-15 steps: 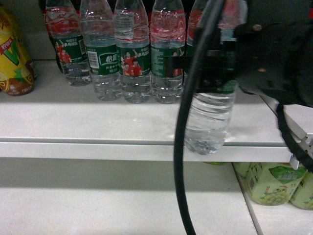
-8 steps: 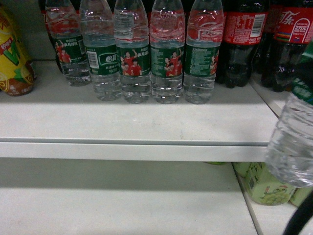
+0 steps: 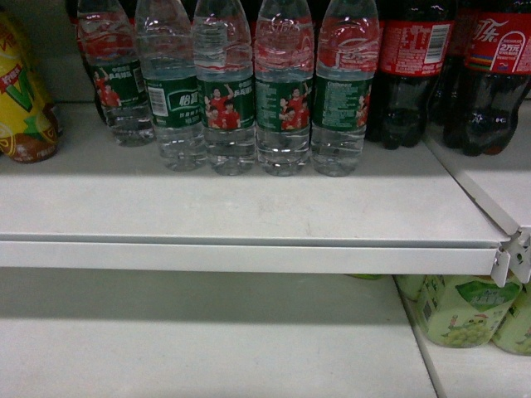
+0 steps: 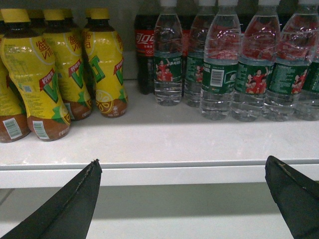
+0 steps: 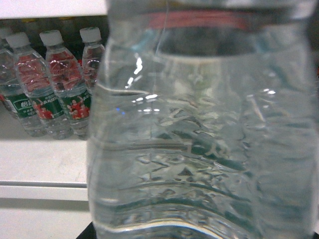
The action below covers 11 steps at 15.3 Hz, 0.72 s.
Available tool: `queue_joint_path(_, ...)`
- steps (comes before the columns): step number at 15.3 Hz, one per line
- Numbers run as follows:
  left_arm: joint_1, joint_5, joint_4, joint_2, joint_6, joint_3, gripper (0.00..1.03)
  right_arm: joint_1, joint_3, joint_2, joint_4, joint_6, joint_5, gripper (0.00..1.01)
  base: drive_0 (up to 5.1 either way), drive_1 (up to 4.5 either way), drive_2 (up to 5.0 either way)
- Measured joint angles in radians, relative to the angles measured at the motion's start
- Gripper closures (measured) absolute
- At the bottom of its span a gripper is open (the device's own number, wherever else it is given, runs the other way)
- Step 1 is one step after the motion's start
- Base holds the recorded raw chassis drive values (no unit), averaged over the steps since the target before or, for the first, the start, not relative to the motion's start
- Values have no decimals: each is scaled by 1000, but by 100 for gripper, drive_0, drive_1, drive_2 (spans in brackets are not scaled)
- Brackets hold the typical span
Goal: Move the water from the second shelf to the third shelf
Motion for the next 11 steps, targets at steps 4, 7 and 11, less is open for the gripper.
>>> queue_joint_path(4,0,0,0,0,0,0,5,19,0,-93,-94,-8,43,58,0,0,0)
queue_joint_path(7,0,0,0,0,0,0,5,17,0,-93,-116,-9,53,58,0,0,0)
queue_joint_path(11,0,0,0,0,0,0,5,17,0,-93,-114,-19,60,58,0,0,0)
